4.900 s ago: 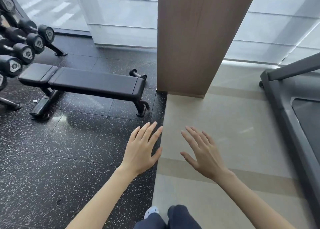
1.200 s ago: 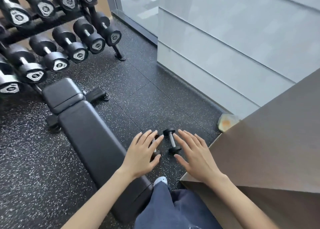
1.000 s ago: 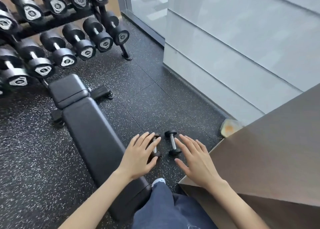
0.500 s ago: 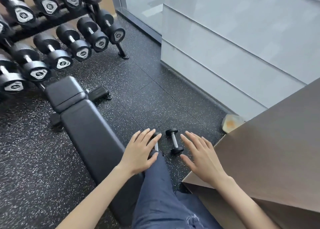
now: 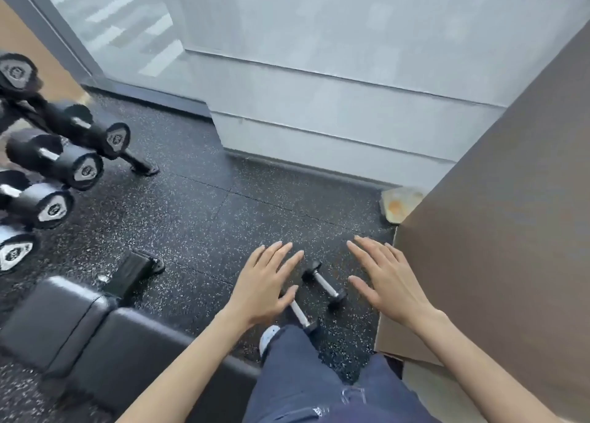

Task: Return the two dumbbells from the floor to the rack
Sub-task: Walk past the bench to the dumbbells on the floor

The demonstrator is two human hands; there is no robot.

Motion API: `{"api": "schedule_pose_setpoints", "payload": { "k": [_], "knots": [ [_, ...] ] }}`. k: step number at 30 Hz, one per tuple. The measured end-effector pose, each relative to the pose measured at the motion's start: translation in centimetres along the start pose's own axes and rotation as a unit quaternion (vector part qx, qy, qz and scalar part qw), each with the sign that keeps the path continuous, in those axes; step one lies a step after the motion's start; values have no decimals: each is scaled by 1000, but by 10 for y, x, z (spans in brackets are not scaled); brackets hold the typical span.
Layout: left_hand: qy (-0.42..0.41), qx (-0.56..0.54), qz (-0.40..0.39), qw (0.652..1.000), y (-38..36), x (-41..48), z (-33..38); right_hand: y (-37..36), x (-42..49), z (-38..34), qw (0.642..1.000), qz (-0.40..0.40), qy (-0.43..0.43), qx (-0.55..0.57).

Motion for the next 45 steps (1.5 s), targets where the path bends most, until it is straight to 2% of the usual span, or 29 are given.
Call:
{"api": "schedule_pose_setpoints", "payload": {
  "k": [9, 19, 26, 35, 41, 45],
  "knots": [
    [-124, 8, 15, 992, -10, 20, -75, -16, 22, -42, 995, 47, -92, -7],
    [-144, -2, 7, 990, -14, 37, -71, -9, 27, -35, 992, 39, -120, -6],
    [-135, 6, 3, 991, -4, 64, -47, 5, 30, -8, 994, 32, -105, 5],
    [-171, 24, -7, 985, -6, 86, -30, -1, 23, 21, 993, 22, -115, 32],
    [-230, 28, -21, 972, -24, 112, -45, -20, 20, 21, 982, 55, -175, 50],
    [-316, 10, -22, 948, -33, 133, -58, -39, 33, 11, 971, 72, -223, 51]
  ]
}}
Point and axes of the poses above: each hand's wrist, its own x-axis towards the middle knuckle, its own y-axis out of the back of the hand, z = x × y, the point moved 2 cm from there along x, towards the middle knuckle, and after that the axes turned 15 degrees about x, right-handed, at the moved point
